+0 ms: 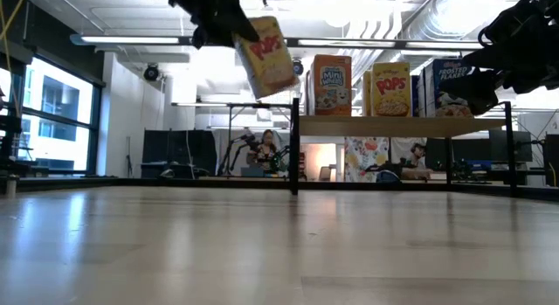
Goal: Stack cereal on shelf
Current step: Put the yellow cereal box on the shelf aligned with the other yellow cereal boxes
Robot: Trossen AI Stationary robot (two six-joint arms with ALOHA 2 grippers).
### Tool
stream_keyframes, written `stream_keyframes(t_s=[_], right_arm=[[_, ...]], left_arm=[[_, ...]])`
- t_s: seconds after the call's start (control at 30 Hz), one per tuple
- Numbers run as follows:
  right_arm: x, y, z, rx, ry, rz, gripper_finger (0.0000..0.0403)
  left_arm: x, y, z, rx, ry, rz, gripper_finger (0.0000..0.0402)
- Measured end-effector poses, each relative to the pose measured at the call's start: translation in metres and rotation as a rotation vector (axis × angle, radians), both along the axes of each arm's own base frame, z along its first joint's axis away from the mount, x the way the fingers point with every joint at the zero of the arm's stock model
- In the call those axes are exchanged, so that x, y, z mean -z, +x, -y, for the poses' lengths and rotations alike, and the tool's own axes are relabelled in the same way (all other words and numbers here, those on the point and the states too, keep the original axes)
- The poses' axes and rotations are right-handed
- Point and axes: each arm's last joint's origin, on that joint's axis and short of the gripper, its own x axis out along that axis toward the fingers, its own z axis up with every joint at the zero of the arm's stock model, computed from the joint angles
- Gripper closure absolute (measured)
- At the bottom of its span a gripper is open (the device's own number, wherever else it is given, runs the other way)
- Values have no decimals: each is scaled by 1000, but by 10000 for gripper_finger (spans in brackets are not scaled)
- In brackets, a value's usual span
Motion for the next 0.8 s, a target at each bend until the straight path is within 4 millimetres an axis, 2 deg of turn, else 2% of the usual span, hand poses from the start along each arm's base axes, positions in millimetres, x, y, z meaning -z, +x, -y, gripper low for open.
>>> stream_keyframes(t_s=[0.17, 0.33, 0.63, 0.8], right_arm=[[0, 0, 0, 0, 0, 0, 132], [0, 0, 0, 0, 0, 0, 132], [0, 0, 0, 0, 0, 0, 132], [0, 0, 0, 0, 0, 0, 132]], left_arm=[[-12, 6, 12, 48, 11, 56, 253], [-22, 20, 19, 115, 114, 178, 253], [-20, 53, 21, 239, 337, 327, 253], [-14, 62, 21, 265, 356, 341, 253]])
